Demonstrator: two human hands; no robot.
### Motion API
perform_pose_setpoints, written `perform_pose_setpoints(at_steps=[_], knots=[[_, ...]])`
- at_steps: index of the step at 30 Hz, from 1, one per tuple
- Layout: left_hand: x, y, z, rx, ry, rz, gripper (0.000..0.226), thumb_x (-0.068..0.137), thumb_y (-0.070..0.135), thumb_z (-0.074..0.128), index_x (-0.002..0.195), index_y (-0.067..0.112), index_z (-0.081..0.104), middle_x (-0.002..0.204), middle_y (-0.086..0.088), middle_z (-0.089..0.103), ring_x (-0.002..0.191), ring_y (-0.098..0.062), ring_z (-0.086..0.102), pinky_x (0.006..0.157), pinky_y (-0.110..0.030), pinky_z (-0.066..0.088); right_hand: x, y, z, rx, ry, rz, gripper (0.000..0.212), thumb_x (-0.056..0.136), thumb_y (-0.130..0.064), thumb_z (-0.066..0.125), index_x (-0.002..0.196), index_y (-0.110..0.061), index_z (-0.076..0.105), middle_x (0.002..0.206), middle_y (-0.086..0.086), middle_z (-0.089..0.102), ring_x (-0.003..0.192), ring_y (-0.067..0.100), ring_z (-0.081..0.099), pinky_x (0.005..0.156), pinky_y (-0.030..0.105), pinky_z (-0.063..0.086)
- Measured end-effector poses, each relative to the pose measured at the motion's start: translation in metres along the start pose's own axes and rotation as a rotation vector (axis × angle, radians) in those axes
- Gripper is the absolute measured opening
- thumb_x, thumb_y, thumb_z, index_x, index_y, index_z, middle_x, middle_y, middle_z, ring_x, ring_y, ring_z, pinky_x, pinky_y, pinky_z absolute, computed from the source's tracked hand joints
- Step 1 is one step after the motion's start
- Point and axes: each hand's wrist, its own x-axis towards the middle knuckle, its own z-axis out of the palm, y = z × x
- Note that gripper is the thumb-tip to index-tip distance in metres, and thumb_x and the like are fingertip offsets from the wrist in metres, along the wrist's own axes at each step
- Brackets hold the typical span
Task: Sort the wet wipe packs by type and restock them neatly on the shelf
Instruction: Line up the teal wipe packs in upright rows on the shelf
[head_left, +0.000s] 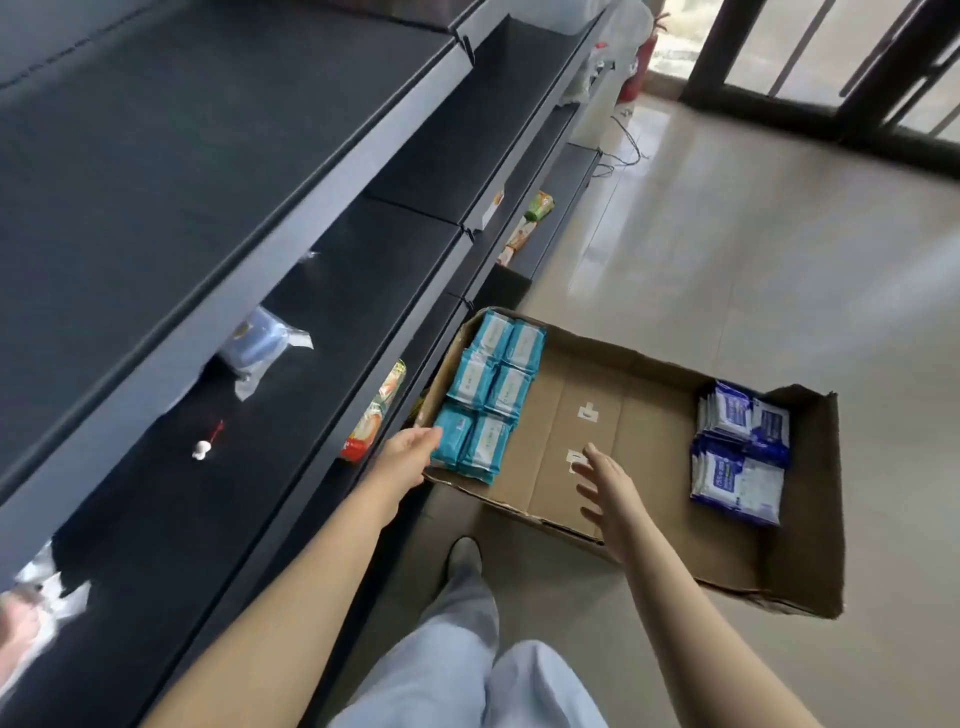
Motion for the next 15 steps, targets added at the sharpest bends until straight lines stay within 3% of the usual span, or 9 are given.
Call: perform_pose_setpoints(at_steps=[4,7,11,15], knots=[[0.070,-0.018,0.014,0.065,0.026,-0.095,0.040,0.098,0.040,0.054,0.131,0.017,0.055,0.130,0.001,0.059,0.114,-0.012,0.052,0.102,-0.033,0.042,0.064,0.019,0.012,0.034,0.024,0.142,0.042,0.101,-0.047,0.046,0.137,-0.025,0.048,0.140,0.002,0.055,0.131,0.027,0.048,0.107,0.044,0.035],[0.123,-0.039,0.028,0.086,0.050,-0.161,0.050,0.099,0.038,0.054,0.144,0.018,0.044,0.140,0.001,0.052,0.117,-0.011,0.049,0.106,-0.034,0.039,0.116,0.037,0.024,0.051,0.033,0.195,0.041,0.101,-0.045,0.047,0.136,-0.023,0.050,0.133,0.001,0.059,0.122,0.022,0.052,0.103,0.041,0.037],[0.194,-0.073,0.046,0.127,0.078,-0.240,0.062,0.099,0.042,0.052,0.154,0.024,0.028,0.153,0.001,0.040,0.136,-0.017,0.041,0.103,-0.028,0.034,0.189,0.066,0.046,0.030,0.060,0.196,0.042,0.101,-0.040,0.050,0.136,-0.016,0.053,0.127,0.002,0.062,0.118,0.020,0.056,0.102,0.036,0.043],[0.257,-0.103,0.061,0.258,0.141,-0.204,0.065,0.098,0.043,0.055,0.154,0.024,0.029,0.154,0.001,0.036,0.138,-0.018,0.038,0.109,-0.033,0.035,0.256,0.094,0.073,-0.035,0.103,0.149,0.036,0.099,-0.035,0.056,0.131,-0.018,0.058,0.127,0.002,0.064,0.116,0.017,0.058,0.102,0.035,0.048]])
